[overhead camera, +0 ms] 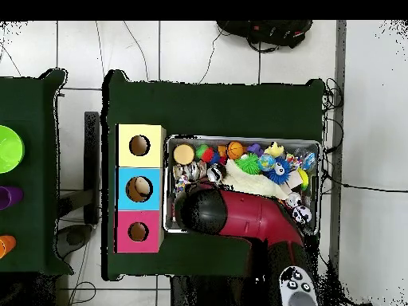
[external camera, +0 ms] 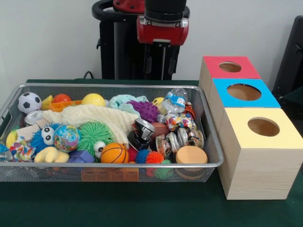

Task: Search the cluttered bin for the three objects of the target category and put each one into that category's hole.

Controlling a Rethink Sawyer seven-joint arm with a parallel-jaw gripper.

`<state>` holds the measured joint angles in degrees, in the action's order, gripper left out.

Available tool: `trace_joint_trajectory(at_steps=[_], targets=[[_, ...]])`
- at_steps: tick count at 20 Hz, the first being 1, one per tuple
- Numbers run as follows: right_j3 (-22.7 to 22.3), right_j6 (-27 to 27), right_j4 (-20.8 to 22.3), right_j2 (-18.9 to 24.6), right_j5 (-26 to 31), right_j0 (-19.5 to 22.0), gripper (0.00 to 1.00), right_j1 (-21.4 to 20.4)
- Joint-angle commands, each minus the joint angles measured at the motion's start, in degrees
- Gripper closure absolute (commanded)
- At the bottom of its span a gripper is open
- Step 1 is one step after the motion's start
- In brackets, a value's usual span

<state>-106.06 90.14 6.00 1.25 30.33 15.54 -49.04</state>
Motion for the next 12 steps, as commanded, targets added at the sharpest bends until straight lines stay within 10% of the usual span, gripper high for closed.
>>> trace_joint_trajectory(at_steps=[1,12], targets=[[10.71,-5.07,3.79,6.92,6.13,1.89,0.00,2.47],[11.03,-11.66,7.85,9.79,3.35,7.09,0.00,0.42]])
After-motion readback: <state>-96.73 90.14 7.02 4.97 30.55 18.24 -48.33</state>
